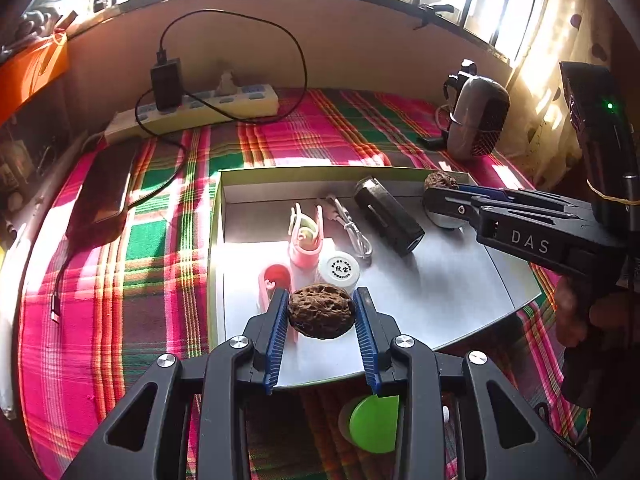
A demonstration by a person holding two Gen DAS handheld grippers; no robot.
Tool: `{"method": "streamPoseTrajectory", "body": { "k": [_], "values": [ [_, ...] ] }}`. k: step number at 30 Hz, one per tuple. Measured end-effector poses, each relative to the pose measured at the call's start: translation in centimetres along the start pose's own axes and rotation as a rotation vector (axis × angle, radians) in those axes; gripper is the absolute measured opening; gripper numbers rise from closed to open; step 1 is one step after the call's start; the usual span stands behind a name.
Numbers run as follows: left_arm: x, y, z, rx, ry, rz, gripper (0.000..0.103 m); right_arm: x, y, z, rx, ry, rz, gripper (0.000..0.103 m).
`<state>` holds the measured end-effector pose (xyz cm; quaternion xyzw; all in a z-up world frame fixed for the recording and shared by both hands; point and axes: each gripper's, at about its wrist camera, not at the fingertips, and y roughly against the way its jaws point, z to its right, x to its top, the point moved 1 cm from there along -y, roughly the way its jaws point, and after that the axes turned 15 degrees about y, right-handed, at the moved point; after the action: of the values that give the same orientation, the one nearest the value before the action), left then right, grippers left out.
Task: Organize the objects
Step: 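Carry the left walnut over the box while the right tool lowers its walnut into it, then open the right tool to release its walnut into the box while the left tool holds its walnut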
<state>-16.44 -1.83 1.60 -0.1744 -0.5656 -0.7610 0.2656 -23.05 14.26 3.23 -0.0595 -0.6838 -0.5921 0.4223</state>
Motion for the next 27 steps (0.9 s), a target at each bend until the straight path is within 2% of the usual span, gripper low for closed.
{"method": "streamPoseTrajectory", "body": {
  "k": [11, 27],
  "values": [
    [0.3, -1.1, 0.0, 0.014, -0.008, -0.008, 0.031, 0.2, -2.2, -0.1, 0.008, 0.006, -0.038, 0.031],
    [0.4, -1.3, 0.2, 0.033, -0.016, 0.005, 0.031, 0.0, -3.2, -0.5, 0.008, 0.010, -0.057, 0.031]
  ]
}}
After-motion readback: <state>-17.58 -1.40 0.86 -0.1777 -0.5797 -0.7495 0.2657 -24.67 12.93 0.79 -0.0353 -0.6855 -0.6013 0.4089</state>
